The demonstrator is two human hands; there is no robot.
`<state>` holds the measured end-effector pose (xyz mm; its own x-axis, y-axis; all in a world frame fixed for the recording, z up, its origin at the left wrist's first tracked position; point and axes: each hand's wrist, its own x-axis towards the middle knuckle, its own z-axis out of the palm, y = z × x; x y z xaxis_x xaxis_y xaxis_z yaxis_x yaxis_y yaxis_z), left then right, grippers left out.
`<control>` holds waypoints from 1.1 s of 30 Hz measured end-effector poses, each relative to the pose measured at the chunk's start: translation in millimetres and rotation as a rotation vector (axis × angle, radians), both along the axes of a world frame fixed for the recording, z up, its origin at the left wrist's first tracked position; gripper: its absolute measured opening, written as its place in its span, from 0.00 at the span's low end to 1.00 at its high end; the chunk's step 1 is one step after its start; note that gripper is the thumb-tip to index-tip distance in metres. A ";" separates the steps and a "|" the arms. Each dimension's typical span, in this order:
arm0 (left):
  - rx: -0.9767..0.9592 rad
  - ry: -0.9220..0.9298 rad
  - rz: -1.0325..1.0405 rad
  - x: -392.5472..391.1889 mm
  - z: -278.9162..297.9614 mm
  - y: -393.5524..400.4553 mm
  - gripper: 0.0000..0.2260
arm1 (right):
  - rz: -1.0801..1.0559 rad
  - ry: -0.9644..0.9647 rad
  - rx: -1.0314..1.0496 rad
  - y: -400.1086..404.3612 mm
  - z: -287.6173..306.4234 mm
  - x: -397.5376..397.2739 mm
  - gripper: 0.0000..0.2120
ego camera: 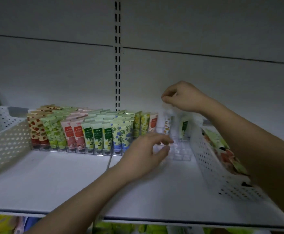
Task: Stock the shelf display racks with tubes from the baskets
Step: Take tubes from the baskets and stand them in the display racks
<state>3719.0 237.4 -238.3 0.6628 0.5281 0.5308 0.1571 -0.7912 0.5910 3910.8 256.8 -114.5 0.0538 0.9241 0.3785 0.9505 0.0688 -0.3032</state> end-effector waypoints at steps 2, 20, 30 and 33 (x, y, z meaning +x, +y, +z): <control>-0.001 -0.054 0.010 21.6 17.4 -1.4 0.09 | -0.035 0.042 0.005 -24.3 8.6 19.7 0.08; -0.105 -0.017 -0.080 159.3 19.9 -31.8 0.07 | -0.104 0.118 -0.585 -189.6 -43.3 111.7 0.11; 0.019 0.218 0.046 174.7 23.6 -19.6 0.13 | -0.125 0.386 -0.270 -192.4 -65.3 124.1 0.12; 0.110 0.288 0.026 187.6 30.4 -13.5 0.17 | -0.097 0.674 -0.003 -193.7 -64.1 131.7 0.15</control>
<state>3906.6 223.8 -208.0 0.7811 0.4969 0.3782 0.3271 -0.8414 0.4301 4042.6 63.1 -178.7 0.3595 0.9043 0.2303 0.5559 -0.0093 -0.8312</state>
